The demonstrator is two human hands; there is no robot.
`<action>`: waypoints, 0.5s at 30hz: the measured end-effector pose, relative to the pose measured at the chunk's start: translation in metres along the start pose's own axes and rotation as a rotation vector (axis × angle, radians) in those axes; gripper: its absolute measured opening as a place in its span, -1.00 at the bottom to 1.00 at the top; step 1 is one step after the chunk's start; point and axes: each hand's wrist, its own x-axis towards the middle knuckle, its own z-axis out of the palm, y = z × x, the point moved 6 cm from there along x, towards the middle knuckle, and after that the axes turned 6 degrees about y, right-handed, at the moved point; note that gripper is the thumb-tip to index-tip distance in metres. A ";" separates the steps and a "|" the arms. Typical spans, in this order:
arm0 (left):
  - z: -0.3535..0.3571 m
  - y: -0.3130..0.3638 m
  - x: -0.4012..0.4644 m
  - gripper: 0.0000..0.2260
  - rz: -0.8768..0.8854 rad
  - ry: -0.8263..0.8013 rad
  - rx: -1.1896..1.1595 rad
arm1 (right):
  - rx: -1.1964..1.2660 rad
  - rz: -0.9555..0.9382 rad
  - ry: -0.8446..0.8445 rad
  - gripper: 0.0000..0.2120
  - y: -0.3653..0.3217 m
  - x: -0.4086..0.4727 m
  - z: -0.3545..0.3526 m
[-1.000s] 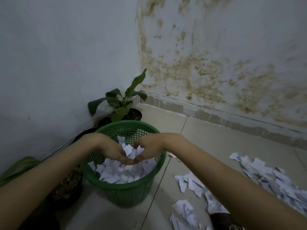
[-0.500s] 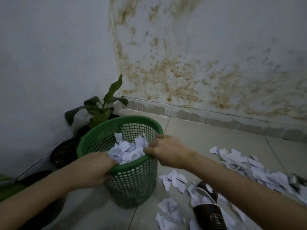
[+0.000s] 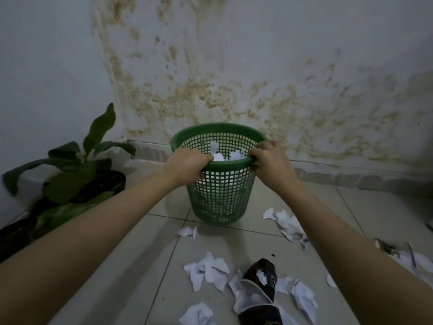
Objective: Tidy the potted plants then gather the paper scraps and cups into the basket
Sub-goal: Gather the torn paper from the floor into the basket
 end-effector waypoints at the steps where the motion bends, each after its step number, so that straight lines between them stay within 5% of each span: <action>1: 0.013 0.003 0.008 -0.76 -0.013 0.000 -0.001 | 0.027 0.056 0.010 -0.75 0.007 -0.001 0.010; 9: 0.088 0.037 0.021 -0.80 0.030 0.079 -0.152 | 0.106 0.275 -0.114 -0.71 0.038 -0.026 0.087; 12: 0.080 0.032 0.001 -0.67 -0.024 0.387 -0.409 | 0.046 0.292 -0.160 -0.56 0.040 -0.023 0.083; 15: 0.100 0.019 -0.049 -0.53 -0.382 0.611 -0.667 | 0.013 0.291 -0.090 -0.55 0.042 -0.025 0.054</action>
